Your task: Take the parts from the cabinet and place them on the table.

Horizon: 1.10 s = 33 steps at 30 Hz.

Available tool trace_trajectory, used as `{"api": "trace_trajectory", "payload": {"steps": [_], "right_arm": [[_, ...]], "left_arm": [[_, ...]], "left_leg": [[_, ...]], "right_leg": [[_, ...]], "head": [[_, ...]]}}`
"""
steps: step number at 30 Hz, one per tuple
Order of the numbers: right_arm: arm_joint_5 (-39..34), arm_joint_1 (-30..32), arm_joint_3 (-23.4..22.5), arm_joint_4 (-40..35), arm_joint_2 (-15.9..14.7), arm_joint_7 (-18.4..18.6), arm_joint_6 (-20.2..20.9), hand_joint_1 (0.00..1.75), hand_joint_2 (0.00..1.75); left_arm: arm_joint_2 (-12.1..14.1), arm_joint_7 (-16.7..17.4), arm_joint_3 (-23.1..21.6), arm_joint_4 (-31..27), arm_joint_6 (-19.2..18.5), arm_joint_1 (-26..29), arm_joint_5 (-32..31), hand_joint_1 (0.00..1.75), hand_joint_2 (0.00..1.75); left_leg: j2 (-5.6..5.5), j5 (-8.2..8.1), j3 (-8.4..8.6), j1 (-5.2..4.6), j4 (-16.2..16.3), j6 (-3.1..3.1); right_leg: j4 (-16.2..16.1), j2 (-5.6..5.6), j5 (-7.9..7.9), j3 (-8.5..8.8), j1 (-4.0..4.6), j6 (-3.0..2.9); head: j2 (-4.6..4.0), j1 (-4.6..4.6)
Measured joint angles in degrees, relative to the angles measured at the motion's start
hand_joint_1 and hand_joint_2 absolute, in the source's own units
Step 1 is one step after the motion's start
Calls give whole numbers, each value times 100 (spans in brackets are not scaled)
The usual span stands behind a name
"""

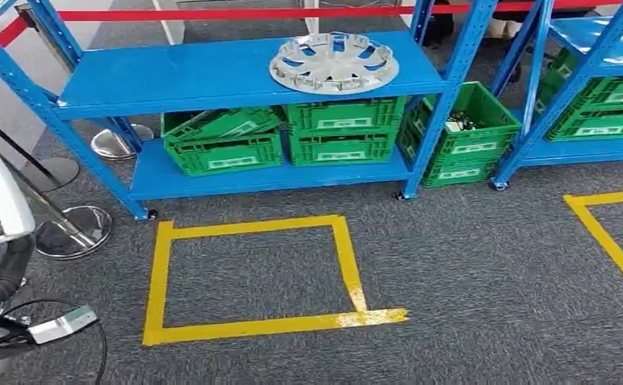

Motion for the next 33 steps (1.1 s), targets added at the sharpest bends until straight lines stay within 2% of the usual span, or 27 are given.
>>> {"api": "trace_trajectory", "payload": {"steps": [1,3,4,5,6,7,9,10,11,13,14,15,16,17,18,19,20,21,23,24,25,26,28,29,30,31,33], "right_arm": [[7,0,0,0,0,2,4,0,0],[20,-5,0,0,0,7,9,0,0],[24,-13,-2,0,-2,7,9,0,0],[31,-16,-2,0,-4,9,11,0,0],[37,-10,-2,0,-4,22,26,0,0],[39,-10,-4,0,-7,33,43,0,0],[39,11,-11,4,-7,59,70,0,0],[39,16,-18,7,-9,66,74,0,0],[42,23,-24,7,-7,79,79,0,0],[44,14,-33,4,-9,83,81,0,0],[44,6,-35,4,-9,83,81,0,0],[46,5,-39,4,-9,85,83,0,0],[48,6,-42,4,-9,87,87,0,0],[50,5,-44,4,-9,92,87,0,0],[50,2,-44,4,-11,92,87,0,0],[50,-9,-44,0,-11,92,87,0,0],[50,-19,-46,-9,-13,92,87,0,0],[52,-32,-46,-7,-13,92,87,0,0],[50,-31,-46,-7,-15,92,87,0,0],[50,-15,-46,-7,-13,94,87,0,0],[52,-10,-46,-4,-13,92,90,0,0],[52,-10,-48,-4,-13,94,87,0,0],[66,-8,-48,-4,-13,92,92,0,0],[68,-8,-52,-4,-13,92,92,0,0],[70,-8,-59,-4,-13,92,92,0,0],[74,-10,-70,-4,-13,92,92,0,0],[87,-9,-85,-4,-13,92,94,0,0]], "left_arm": [[11,13,-4,9,0,-1,-4,175,175],[33,41,-24,17,0,-12,-11,175,175],[37,50,-41,17,0,-29,-18,175,175],[46,57,-57,26,0,-57,-35,175,175],[59,61,-79,35,0,-60,-48,175,175],[68,72,-89,41,0,-79,-48,175,175],[81,92,-114,76,0,-96,-59,175,175],[83,101,-133,87,0,-121,-59,175,175],[85,111,-149,98,-2,-137,-59,175,175],[90,146,-195,116,0,-147,-52,175,175],[90,160,-216,129,0,-147,-39,175,175],[98,162,-238,146,0,-148,-20,175,175],[98,162,-253,159,0,-147,-11,175,175],[103,164,-265,170,0,-148,-6,175,175],[114,166,-271,181,0,-149,2,175,175],[122,166,-273,186,0,-154,7,175,175],[131,166,-278,186,0,-155,9,175,175],[144,170,-278,190,0,-170,9,175,175],[153,172,-291,201,0,-189,9,175,175],[157,190,-299,203,0,-188,9,175,175],[175,230,-310,212,0,-186,11,175,175],[192,286,-328,223,0,-189,11,175,175],[212,354,-369,240,0,-189,9,175,175],[214,367,-387,253,-2,-189,9,175,175],[214,367,-393,264,0,-188,9,175,175],[216,369,-396,275,0,-188,9,175,175],[225,369,-402,284,0,-189,9,175,175]], "left_leg": [[0,198,165,19,-114,-23],[0,575,774,64,-946,-68],[-9,493,1116,93,-1471,-94],[-32,293,1344,40,-1874,-64],[-46,332,1256,30,-1804,35],[-55,354,1222,22,-1828,51],[-40,467,1123,16,-1810,176],[-4,542,1045,30,-1810,227],[-2,618,951,25,-1810,280],[1,787,741,7,-1806,313],[2,876,624,-5,-1799,313],[2,969,489,-14,-1795,310],[2,1041,389,-22,-1795,301],[2,1113,311,-31,-1792,289],[0,1203,211,-39,-1792,273],[-1,1270,169,-42,-1782,255],[-2,1318,130,-60,-1770,220],[9,1379,115,-68,-1759,190],[20,1481,117,-41,-1813,121],[16,1527,107,-39,-1832,80],[5,1456,69,-23,-1795,52],[1,1115,-2,-20,-1605,20],[1,397,-198,-3,-742,-37],[1,225,-284,0,-319,-53],[1,198,-310,2,3,-64],[1,299,-202,2,-6,-65],[1,630,345,2,-761,-42]], "right_leg": [[40,-1,58,-108,-14,11],[136,2,156,-322,-52,63],[194,6,197,-390,-49,104],[233,20,242,-460,-36,150],[198,16,315,-461,-36,189],[199,21,372,-474,-42,215],[165,41,476,-525,-64,294],[259,45,247,-576,-84,321],[519,46,-141,-680,-77,333],[1444,47,-846,-919,-71,359],[1847,46,-994,-982,-71,364],[2108,46,-930,-949,-68,356],[2103,46,-742,-819,-65,343],[1929,46,-520,-612,-61,318],[1476,47,-345,-205,-54,276],[928,48,-388,229,-43,225],[336,50,-637,685,-10,185],[-79,47,-799,912,-16,187],[-22,53,-763,779,20,142],[-34,44,-701,739,3,84],[-47,12,-632,689,-21,35],[-47,15,-570,626,-19,-9],[-41,-1,-452,501,-14,-23],[-34,-5,-407,441,-10,-23],[-21,-11,-356,403,-7,-22],[-3,-9,-312,369,-6,-13],[43,-4,-263,284,-8,13]], "head": [[0,-4],[0,-4],[0,-9],[0,-20],[2,9],[0,-22],[0,-18],[0,-24],[0,9],[0,42],[0,42],[0,48],[0,50],[0,50],[0,50],[0,52],[2,54],[2,44],[2,54],[0,50],[0,55],[0,16],[0,-20],[0,-22],[0,-24],[0,-26],[0,-24]]}}
